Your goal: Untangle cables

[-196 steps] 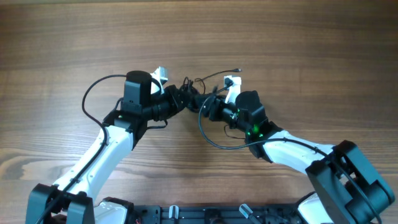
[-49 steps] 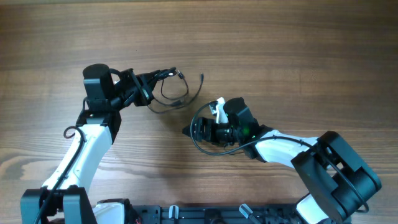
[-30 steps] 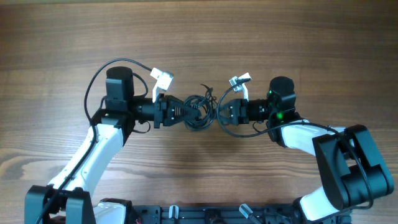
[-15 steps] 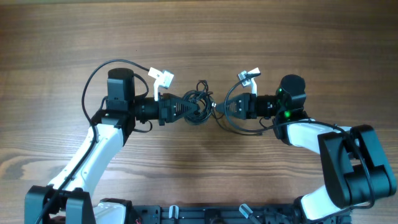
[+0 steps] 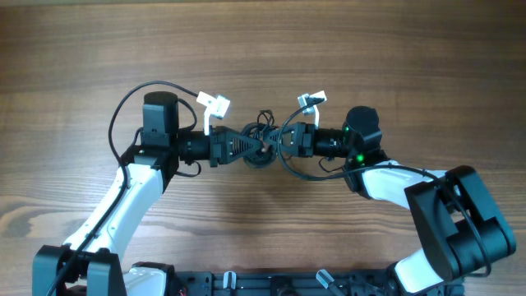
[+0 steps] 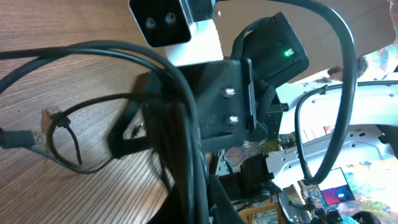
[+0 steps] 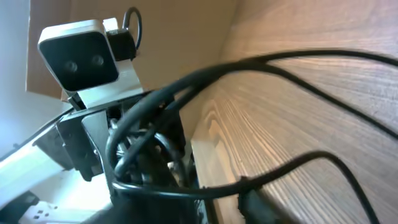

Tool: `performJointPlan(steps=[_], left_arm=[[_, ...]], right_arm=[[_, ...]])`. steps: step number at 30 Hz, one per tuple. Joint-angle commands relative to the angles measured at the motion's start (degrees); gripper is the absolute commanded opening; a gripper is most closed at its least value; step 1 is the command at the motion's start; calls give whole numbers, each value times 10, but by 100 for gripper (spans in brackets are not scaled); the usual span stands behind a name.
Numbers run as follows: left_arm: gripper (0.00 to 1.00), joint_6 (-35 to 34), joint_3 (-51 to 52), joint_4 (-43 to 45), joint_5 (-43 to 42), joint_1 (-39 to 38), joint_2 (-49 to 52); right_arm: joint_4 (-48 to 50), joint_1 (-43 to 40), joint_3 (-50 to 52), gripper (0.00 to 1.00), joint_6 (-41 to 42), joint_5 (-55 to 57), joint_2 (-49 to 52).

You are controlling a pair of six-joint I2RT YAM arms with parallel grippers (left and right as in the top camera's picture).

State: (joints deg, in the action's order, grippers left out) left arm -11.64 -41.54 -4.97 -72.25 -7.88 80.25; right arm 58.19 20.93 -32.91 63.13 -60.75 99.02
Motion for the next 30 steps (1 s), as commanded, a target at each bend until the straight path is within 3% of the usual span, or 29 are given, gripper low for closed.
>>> performJointPlan(steps=[1, 3, 4, 5, 6, 9, 11, 15, 18, 22, 24, 30], left_arm=[[4, 5, -8, 0, -33, -2, -6], [8, 5, -8, 0, -33, -2, -6], [26, 5, -8, 0, -33, -2, -6], [36, 5, -8, 7, -31, -2, -6], [59, 4, -8, 24, -31, 2, -6], [87, -91, -8, 82, -7, 24, -6], [95, -151, -8, 82, 45, 38, -6], [94, -214, -8, 38, 129, 29, -6], [93, -245, -8, 22, 200, -3, -6], [78, -310, -8, 24, 309, -61, -6], [64, -358, -8, 24, 359, -69, -6], [42, -388, -8, 34, 409, -69, -6]], right_arm=[[1, 0, -1, 5, -2, 29, 1], [1, 0, -1, 4, -2, 29, 1], [1, 0, -1, 4, -2, 29, 1], [0, 0, -1, 4, -1, 33, 1], [0, 0, -1, 4, 20, 46, 1], [0, 0, -1, 4, 94, 106, 1], [0, 0, -1, 4, 150, 168, 1], [1, 2, -1, 4, 244, 233, 1], [0, 14, -1, 4, 245, 242, 1], [-37, 55, -1, 4, 254, 306, 1], [-61, 67, -1, 4, 250, 318, 1], [-68, 73, -1, 4, 239, 316, 1]])
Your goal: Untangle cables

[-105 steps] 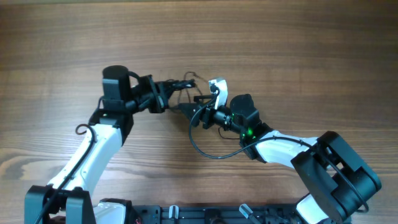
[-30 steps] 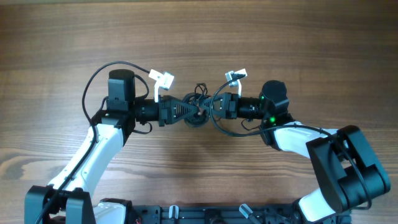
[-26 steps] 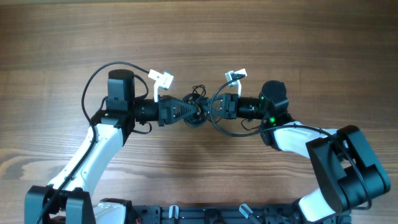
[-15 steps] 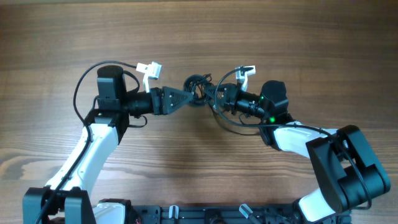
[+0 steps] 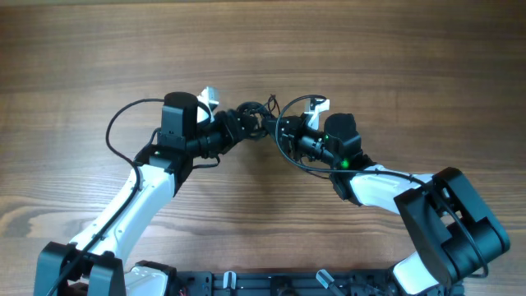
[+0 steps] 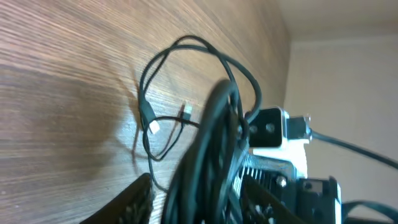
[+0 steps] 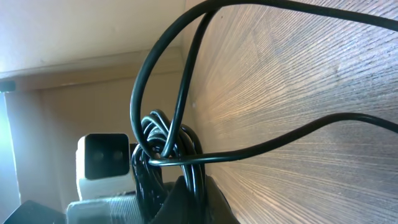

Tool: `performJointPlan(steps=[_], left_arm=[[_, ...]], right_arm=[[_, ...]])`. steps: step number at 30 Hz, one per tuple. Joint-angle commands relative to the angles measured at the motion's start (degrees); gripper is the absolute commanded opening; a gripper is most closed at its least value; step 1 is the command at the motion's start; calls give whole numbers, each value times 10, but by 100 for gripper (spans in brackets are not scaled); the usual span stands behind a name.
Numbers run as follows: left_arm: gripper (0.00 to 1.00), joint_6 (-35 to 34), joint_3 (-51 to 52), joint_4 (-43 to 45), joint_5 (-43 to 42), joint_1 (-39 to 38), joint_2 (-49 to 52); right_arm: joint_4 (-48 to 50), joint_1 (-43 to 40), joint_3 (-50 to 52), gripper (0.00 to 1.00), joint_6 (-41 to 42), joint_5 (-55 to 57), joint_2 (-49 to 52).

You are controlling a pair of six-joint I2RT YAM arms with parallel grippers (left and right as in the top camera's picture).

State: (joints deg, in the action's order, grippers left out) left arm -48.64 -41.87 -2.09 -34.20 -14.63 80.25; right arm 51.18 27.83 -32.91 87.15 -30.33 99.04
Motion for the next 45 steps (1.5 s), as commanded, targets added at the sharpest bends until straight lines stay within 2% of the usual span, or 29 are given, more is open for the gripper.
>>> performJointPlan(steps=[1, 3, 5, 7, 8, 9, 10, 11, 12, 14, 16, 17, 19, 21, 23, 26, 28, 29, 30, 32, 33, 36, 39, 41, 45], left_arm=[[35, -18, -5, 6, 29, -2, -6], [19, -18, -5, 13, 33, -2, -6], [8, -18, -5, 24, 33, -2, -6], [4, -29, -5, 25, 32, -2, -6], [4, -33, -5, 25, 32, -2, -6], [4, -33, -5, 26, 32, -2, -6], [4, -33, -5, 25, 32, -2, -6], [4, -45, -5, 25, 32, -2, -6], [4, -70, -5, 26, 33, -2, -6], [4, -87, -5, 26, 32, -2, -6], [4, -91, -5, 25, 32, -2, -6], [4, -100, -5, 25, 32, -2, -6], [4, -120, -5, 26, 32, -2, -6], [4, -123, -5, 25, 32, -2, -6], [4, -123, -5, 20, 32, -2, -6], [4, -123, -5, 16, 32, -2, -6], [4, -123, -5, 16, 32, -2, -6], [13, -122, -5, 12, 32, -2, -6], [33, -119, -5, 5, 32, -2, -6], [65, -116, -5, -16, 35, -2, -6], [67, -116, -5, -32, 43, -2, -6], [58, -116, -5, -42, 54, -2, -6], [56, -116, -5, -42, 54, -2, -6], [66, -116, -5, -42, 54, -2, -6], [68, -119, -5, -33, 54, -2, -6]], right_arm=[[2, 4, -1, 4, -1, 7, 1], [-9, 4, -1, 4, -1, -2, 1], [-36, 5, -1, 5, -1, -12, 1], [-54, 5, -1, 22, -1, -19, 1], [-54, 5, -1, 34, -1, -22, 1], [-54, 5, -1, 49, 0, -25, 1], [-54, 5, -1, 76, 6, -28, 1], [-54, 5, -1, 90, 22, -30, 1], [-54, 5, -1, 90, 47, -32, 1], [-53, 5, -1, 78, 85, -32, 1], [-53, 5, -1, 54, 122, -32, 1], [-53, 7, -1, 47, 138, -32, 1], [-43, 18, -1, 41, 158, -31, 1], [-32, 28, -1, 40, 160, -17, 1], [-40, 30, -1, 34, 172, 4, 1], [-41, 30, -1, 4, 170, 29, 1], [-40, 30, -1, 4, 113, 53, 1], [-41, 30, -1, 4, 72, 61, 1], [-40, 30, -1, 4, 33, 69, 1], [-40, 30, -1, 4, -52, 108, 1], [-40, 30, -1, 4, -86, 134, 1], [-28, 30, -1, 4, -136, 162, 1], [-12, 30, -1, 4, -162, 164, 1], [-6, 30, -1, 4, -162, 174, 1], [-4, 51, -1, 4, -150, 201, 1]])
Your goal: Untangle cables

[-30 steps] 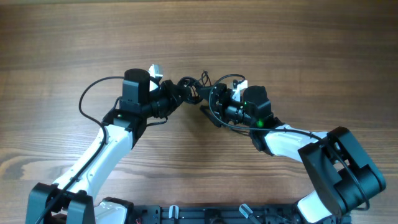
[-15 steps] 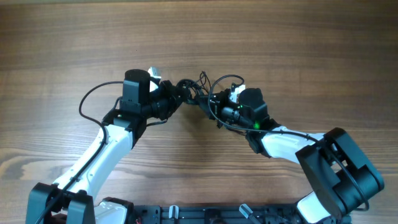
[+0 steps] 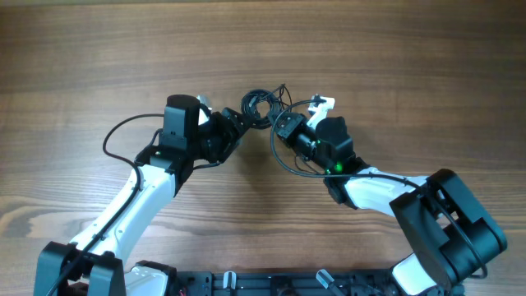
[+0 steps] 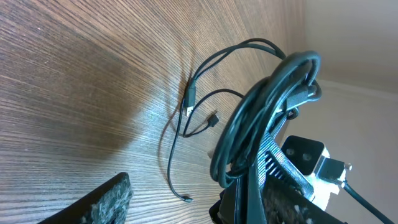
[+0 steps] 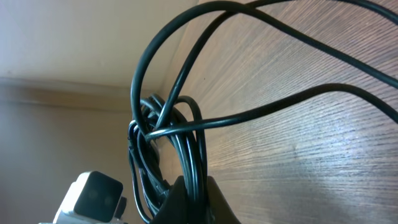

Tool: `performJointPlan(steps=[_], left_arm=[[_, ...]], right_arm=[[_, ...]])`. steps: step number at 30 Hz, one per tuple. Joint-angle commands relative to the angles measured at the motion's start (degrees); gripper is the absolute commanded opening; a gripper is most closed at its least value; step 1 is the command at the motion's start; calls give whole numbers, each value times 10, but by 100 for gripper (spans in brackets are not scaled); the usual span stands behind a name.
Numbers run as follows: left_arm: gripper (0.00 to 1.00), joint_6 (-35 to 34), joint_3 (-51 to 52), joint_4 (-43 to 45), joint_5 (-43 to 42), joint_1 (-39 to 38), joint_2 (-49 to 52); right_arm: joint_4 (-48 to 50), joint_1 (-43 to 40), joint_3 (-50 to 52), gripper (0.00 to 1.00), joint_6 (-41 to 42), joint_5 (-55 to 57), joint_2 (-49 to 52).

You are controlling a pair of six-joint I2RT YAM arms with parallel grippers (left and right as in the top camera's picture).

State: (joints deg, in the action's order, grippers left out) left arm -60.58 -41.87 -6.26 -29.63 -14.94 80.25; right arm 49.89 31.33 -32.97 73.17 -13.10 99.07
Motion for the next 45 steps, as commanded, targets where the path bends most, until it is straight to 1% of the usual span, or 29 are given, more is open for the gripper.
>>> performJointPlan(steps=[1, 2, 3, 5, 7, 9, 10, 11, 13, 14, 19, 20, 21, 22, 23, 24, 25, 26, 27, 29, 30, 32, 33, 34, 35, 37, 40, 43, 45], left_arm=[[64, 0, -5, 15, 15, 2, -6], [56, -4, -5, 17, 33, 2, -6], [50, -12, -5, 17, 43, 2, -6], [36, -16, -5, 19, 57, 2, -6], [35, -16, -5, 19, 60, 2, -6], [35, -16, -5, 19, 64, 2, -6], [30, -16, -5, 19, 66, 2, -6], [21, -16, -5, 19, 66, 2, -6], [8, -16, -5, 19, 66, 2, -6], [4, -16, -5, 19, 66, 2, -6], [4, -12, -5, 19, 68, 2, -6], [4, -9, -5, 19, 72, 2, -6], [4, 13, -5, 22, 76, 2, -6], [4, 51, -5, 27, 79, 2, -6], [4, 126, -5, 31, 87, 2, -6], [4, 197, -5, 31, 90, 3, -6], [4, 272, -5, 29, 89, 3, -6], [4, 325, -5, 28, 89, 3, -6], [4, 383, -5, 26, 89, 3, -6], [4, 472, -5, 25, 89, 3, -6], [4, 536, -5, 24, 90, 3, -6], [4, 544, -5, 23, 89, 3, -6], [4, 544, -5, 23, 89, 2, -6], [4, 542, -5, 23, 89, 2, -6], [4, 541, -5, 22, 81, 1, -6], [4, 537, -5, 17, 63, -6, -6], [4, 472, -5, 12, 61, -17, -6], [4, 466, -5, 8, 51, -41, -6], [4, 466, -5, 8, 50, -56, -6]], right_arm=[[9, 24, 0, 4, -12, 33, 1], [11, 32, 0, 4, -12, 33, 1], [11, 37, 0, 4, -12, 36, 1], [15, 45, 0, 4, -16, 43, 1], [33, 45, 0, 4, -42, 40, 1], [45, 45, 0, 4, -44, 38, 1], [45, 45, 0, 4, -44, 37, 1], [45, 45, 0, 4, -44, 34, 1], [45, 45, 0, 4, -44, 32, 0], [45, 45, 0, 4, -43, 32, 1], [45, 45, 0, 4, -41, 32, 1], [43, 45, 0, 6, -41, 31, 1], [33, 45, 0, 17, -41, 25, 1], [22, 45, 0, 28, -41, 19, 1], [-3, 45, 0, 45, -42, 10, 1], [-28, 45, 0, 54, -42, 10, 1], [-61, 41, 0, 69, -42, 10, 0], [-87, 35, 0, 75, -42, 4, 0], [-99, 28, 0, 75, -50, -17, 0], [-93, -5, 0, 73, -89, -130, 0], [-92, -70, 0, 71, -89, -296, 0], [-80, -113, 0, 66, -88, -400, 0], [-54, -132, 0, 64, -83, -451, 0], [-7, -138, 0, 64, -45, -477, 0], [27, -134, 0, 63, -12, -472, 0], [69, -116, 0, 62, 24, -422, 0], [31, -68, 0, 53, 63, -296, 0], [17, -23, 0, 42, 111, -195, 0], [15, -19, 0, 41, 126, -168, 0]])
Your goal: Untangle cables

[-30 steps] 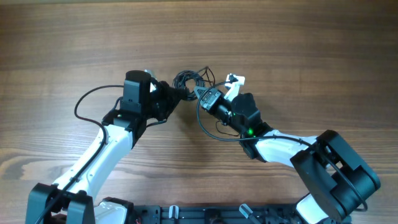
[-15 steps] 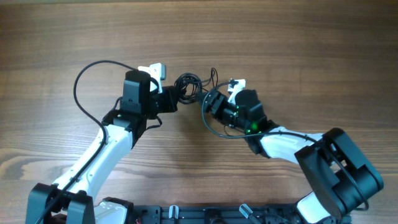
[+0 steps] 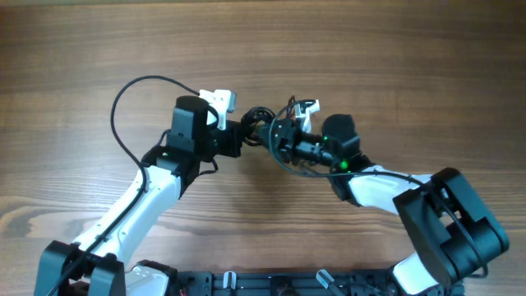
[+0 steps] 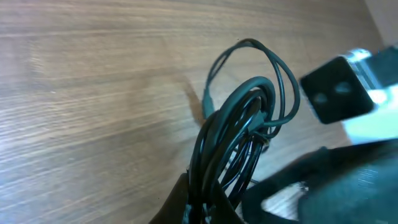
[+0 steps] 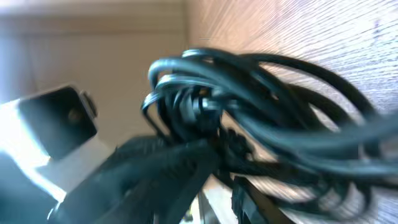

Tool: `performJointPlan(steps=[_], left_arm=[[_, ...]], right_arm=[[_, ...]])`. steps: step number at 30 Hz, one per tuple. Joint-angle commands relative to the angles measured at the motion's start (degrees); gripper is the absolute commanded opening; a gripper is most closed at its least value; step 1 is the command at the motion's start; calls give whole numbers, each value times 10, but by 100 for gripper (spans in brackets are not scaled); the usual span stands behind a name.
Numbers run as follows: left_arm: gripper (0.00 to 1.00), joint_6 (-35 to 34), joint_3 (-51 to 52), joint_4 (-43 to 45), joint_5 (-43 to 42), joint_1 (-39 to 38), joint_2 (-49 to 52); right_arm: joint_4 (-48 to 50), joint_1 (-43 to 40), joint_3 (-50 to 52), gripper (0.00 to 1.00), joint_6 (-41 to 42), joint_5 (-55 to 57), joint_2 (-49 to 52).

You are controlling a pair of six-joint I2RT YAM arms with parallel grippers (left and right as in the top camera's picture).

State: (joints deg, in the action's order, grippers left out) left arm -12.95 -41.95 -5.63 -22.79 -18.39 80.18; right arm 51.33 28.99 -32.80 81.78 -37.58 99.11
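Note:
A bundle of black cables (image 3: pixel 260 122) hangs coiled between my two grippers near the middle of the wooden table (image 3: pixel 370 49). My left gripper (image 3: pixel 246 136) is shut on the bundle (image 4: pixel 239 124); the strands run down between its fingers (image 4: pixel 211 202) at the bottom of the left wrist view. Close on the right of the coil is my right gripper (image 3: pixel 278 141). The right wrist view is blurred: the coil (image 5: pixel 217 99) sits just above the right gripper (image 5: pixel 221 186), and how the jaws stand there does not show.
The left arm's own camera lead (image 3: pixel 123 99) loops wide over the table at the left. The white wrist cameras (image 3: pixel 218 100) (image 3: pixel 308 107) sit close to each other above the coil. Bare wood lies all around.
The two grippers have come closer together, and the coil now sits lower between them. The left arm's lead has swung out into a tall loop. The right wrist view has gone blurred.
First the grippers faced each other level, both at the tangle. Then both had shifted toward the far side, the left shut on the coil and the right on a strand. The coil was then held farther back still. Now the grippers are nearly touching around it.

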Motion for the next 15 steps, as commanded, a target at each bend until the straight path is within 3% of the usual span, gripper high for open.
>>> performJointPlan(steps=[1, 10, 15], left_arm=[[4, -10, -4, 2, -18, -30, -5], [4, -32, -4, 2, -18, -50, -5], [4, -111, -4, 2, 29, -49, -5]], right_arm=[[1, 5, -2, 42, 43, 90, 0], [-54, 4, -2, 35, 40, 123, 0], [-55, 3, -2, 35, 39, 121, 0]])
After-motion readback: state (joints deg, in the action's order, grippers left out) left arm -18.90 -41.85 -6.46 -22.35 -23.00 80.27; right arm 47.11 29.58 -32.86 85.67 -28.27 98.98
